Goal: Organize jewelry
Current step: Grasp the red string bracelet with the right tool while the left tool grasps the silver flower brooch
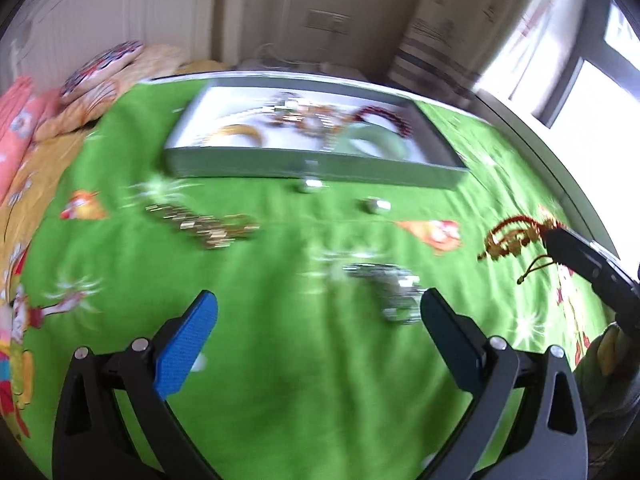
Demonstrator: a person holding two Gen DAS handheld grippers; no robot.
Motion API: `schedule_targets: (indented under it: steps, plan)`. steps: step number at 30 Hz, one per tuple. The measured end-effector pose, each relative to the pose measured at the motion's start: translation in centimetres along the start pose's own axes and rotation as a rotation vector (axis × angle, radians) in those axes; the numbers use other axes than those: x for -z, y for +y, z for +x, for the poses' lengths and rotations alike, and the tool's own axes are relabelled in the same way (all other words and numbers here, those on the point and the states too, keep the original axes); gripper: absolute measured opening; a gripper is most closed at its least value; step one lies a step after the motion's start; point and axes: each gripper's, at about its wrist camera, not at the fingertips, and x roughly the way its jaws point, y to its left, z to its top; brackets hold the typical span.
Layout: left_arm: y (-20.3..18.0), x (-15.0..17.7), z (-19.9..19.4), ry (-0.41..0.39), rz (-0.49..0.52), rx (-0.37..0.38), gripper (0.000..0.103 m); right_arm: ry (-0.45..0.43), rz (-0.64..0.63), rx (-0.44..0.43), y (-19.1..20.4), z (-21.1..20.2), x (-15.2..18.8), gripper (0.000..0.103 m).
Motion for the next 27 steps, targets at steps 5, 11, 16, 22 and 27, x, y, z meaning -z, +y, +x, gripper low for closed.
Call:
schedule_targets:
  steps: [5, 11, 16, 22, 27]
  plan:
    - [-3.6, 0.3, 2.1, 0.017, 0.036, -0.061, 0.098, -0.013, 0.038, -0.002, -1.6, -0.8, 0.7, 0.007]
    - [-5.4, 0.0, 4.1, 0.02, 0.056, -0.17, 0.074, -0.03, 0.062, -0.026, -2.2, -1.1, 1.1, 0.007]
    - [-6.1, -0.1, 3.9, 0.001, 0.106, -0.147, 0.047, -0.037, 0.077, -0.035, -2.6, -1.2, 1.5, 0.007]
    - [-6.0, 0.8, 3.2, -0.011, 0.12, -0.114, 0.037, -0.044, 0.076, -0.039, -2.5, -1.3, 1.8, 0.007]
    - [-5.4, 1.3, 2.5, -0.018, 0.104, -0.107, 0.037, 0.015, 0.059, 0.004, -2.4, -0.4, 2.1, 0.007]
